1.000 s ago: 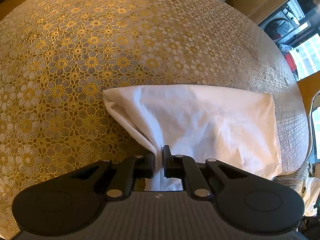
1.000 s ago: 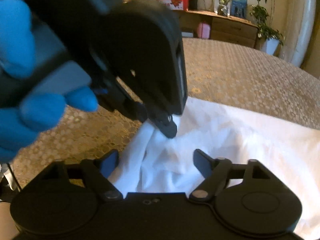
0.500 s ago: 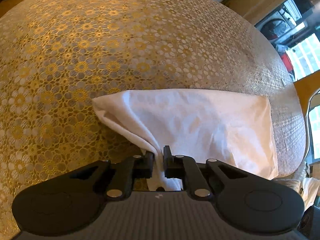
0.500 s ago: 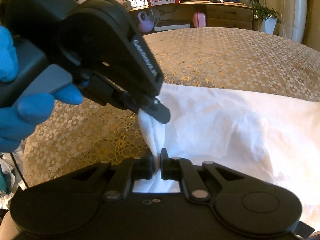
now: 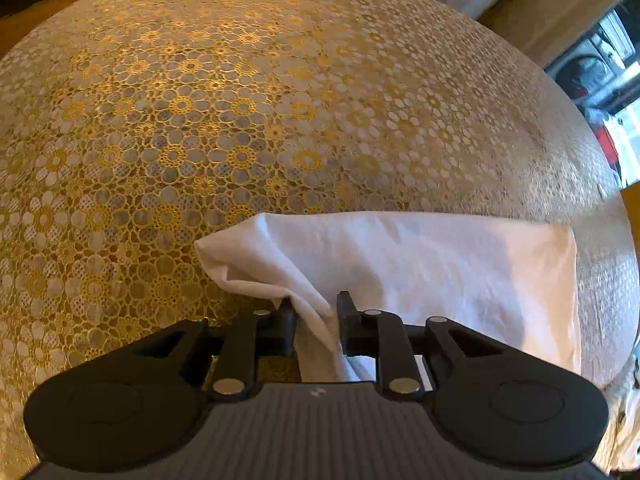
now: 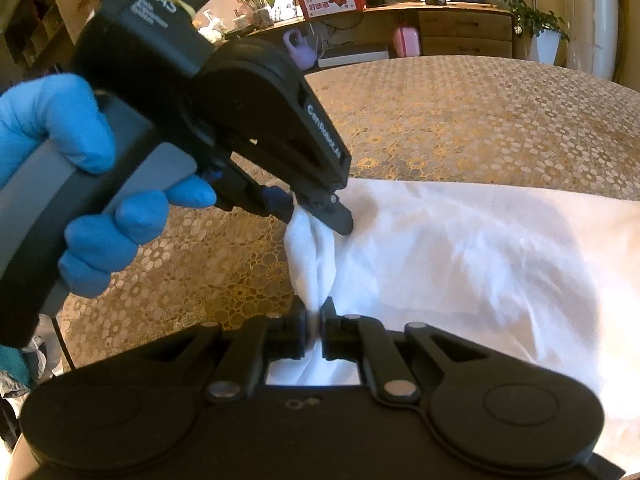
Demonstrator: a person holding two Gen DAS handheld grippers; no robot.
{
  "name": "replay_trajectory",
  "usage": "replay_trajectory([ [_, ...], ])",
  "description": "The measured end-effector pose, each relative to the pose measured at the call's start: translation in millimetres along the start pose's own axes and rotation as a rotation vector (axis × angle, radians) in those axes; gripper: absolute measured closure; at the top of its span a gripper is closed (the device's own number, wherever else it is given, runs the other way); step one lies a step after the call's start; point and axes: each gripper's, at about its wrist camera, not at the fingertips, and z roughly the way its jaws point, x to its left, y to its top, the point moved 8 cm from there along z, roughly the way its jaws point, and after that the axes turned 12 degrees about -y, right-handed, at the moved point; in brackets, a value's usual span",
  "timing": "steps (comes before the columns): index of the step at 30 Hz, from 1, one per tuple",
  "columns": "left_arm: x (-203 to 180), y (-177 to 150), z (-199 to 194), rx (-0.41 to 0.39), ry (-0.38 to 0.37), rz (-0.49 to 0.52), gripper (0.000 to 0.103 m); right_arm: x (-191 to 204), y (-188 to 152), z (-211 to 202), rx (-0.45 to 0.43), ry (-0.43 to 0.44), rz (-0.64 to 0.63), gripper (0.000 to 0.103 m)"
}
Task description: Fold clothes
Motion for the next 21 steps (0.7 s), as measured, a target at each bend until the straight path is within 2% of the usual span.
replay_trajectory([
  [2, -5.3, -0.1, -3.9, -0.021, -0.002, 0.004, 0.094, -2.3, -0.5, -6.0, -0.010, 0.009, 0.002, 0.000],
  [9, -52.5, 3.0, -21.5, -0.082, -0.053, 0.049, 0.096, -34.0, 11.3, -40.9, -0.068, 0.044, 0.051, 0.000],
  [15, -132.2, 8.9, -23.0, -0.102, -0.133, 0.154, 0.096, -89.8, 21.0, -88.0, -0.118, 0.018, 0.099, 0.000],
  [19, -190.5, 2.8, -1.1, -0.071, -0.174, 0.242, 0.096, -140.5, 18.5, -113.5, -0.131, -0.020, 0.152, 0.000],
  [21, -214.9, -2.1, 19.2, -0.045, -0.181, 0.287, 0.096, -166.7, 14.1, -112.1, -0.123, -0.053, 0.186, 0.000],
])
